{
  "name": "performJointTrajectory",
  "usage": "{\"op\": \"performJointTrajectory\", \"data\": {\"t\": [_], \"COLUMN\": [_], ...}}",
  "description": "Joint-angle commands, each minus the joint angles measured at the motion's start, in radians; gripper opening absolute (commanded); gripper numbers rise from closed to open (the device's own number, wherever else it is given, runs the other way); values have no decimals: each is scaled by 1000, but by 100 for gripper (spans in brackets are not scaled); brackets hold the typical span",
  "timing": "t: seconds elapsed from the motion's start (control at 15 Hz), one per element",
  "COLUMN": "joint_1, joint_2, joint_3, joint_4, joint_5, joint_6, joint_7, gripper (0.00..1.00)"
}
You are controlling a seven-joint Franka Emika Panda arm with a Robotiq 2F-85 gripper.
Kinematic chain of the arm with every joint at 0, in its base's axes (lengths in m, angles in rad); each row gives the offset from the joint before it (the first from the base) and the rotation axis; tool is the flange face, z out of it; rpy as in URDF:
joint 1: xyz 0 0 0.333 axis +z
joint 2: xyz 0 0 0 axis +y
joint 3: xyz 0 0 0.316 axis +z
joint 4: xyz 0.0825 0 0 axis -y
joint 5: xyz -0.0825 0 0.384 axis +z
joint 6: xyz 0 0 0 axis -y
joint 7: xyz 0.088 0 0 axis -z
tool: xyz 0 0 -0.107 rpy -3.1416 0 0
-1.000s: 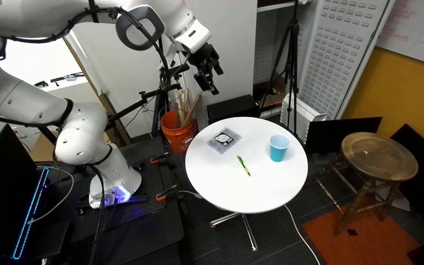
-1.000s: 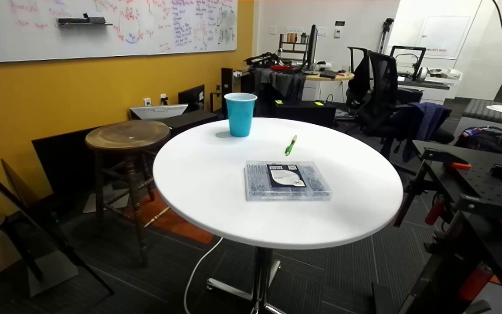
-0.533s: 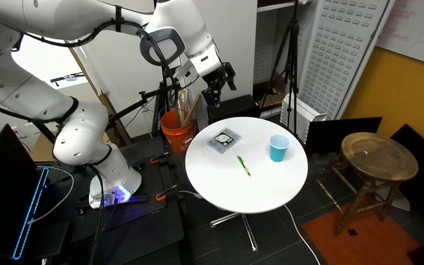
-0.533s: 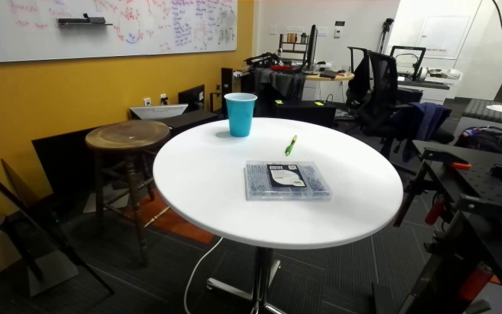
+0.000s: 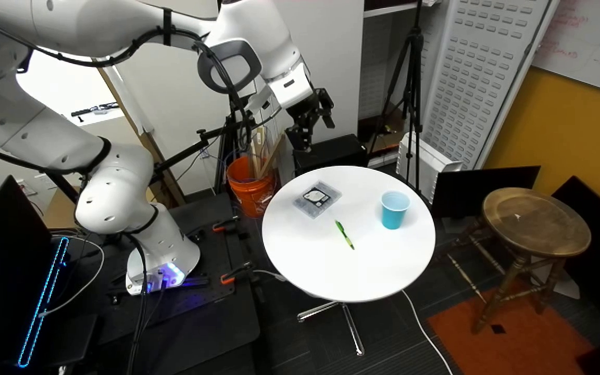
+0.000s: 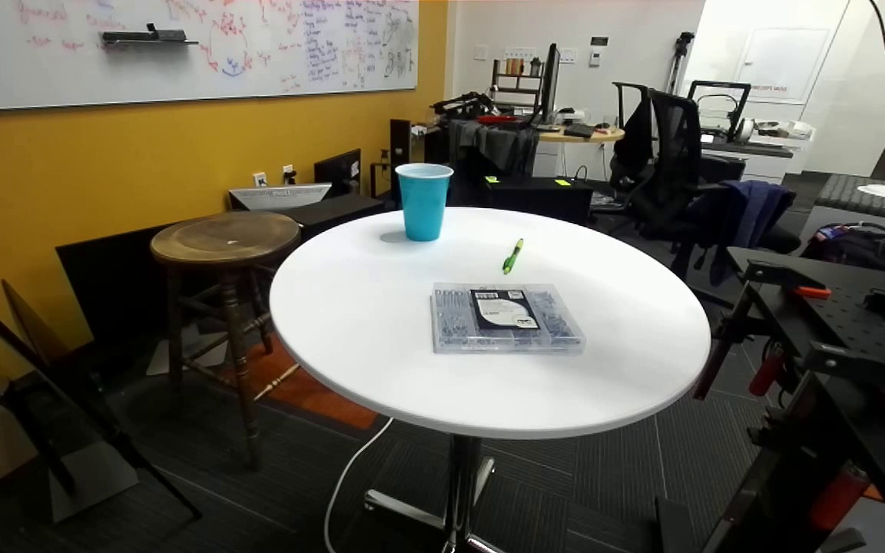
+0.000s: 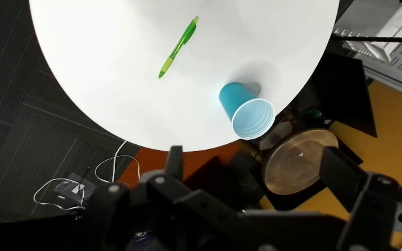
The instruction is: Put the pen in the cup
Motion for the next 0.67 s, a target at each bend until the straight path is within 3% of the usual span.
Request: {"op": "performJointTrajectory", "data": {"t": [0.0, 0.6], "joint_1": [-19, 4], "joint_2": [44, 218], "joint_3": [5, -7], "joint_4": [10, -21], "joint_5": [0, 17], "joint_6": [53, 219], "joint_7": [81, 256], "gripper": [100, 100]}}
